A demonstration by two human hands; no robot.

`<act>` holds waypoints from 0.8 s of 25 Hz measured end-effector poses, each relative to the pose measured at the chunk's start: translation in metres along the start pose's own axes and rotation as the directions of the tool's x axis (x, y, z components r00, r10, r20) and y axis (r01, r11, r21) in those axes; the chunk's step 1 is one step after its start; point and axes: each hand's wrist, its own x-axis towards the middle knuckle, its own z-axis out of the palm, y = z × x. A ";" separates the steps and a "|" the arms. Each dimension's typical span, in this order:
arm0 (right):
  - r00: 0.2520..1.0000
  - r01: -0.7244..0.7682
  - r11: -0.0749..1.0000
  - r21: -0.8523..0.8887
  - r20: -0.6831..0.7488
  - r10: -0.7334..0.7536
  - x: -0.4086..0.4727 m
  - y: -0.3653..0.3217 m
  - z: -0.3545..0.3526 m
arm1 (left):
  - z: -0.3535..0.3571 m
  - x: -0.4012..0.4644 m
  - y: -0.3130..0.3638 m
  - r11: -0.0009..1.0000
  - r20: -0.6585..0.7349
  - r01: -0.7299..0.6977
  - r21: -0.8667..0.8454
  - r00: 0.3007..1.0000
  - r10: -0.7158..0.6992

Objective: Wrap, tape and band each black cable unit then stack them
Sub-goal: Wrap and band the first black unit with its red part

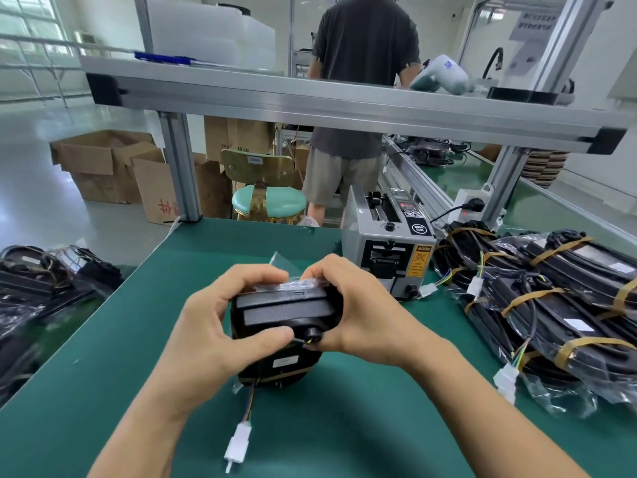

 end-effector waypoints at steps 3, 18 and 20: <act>0.998 -0.054 0.995 0.082 0.025 0.052 0.000 0.006 -0.001 | 0.000 0.003 -0.006 0.998 -0.002 0.043 -0.047 0.999 -0.043; 0.225 -0.458 0.327 0.826 -0.248 0.942 0.001 0.117 -0.004 | 0.039 0.002 -0.009 0.990 -0.224 0.139 0.013 0.966 -0.132; 0.183 -0.455 0.304 0.837 -0.246 0.952 0.015 0.126 -0.003 | 0.042 -0.002 -0.008 0.992 -0.304 0.124 0.008 0.946 -0.116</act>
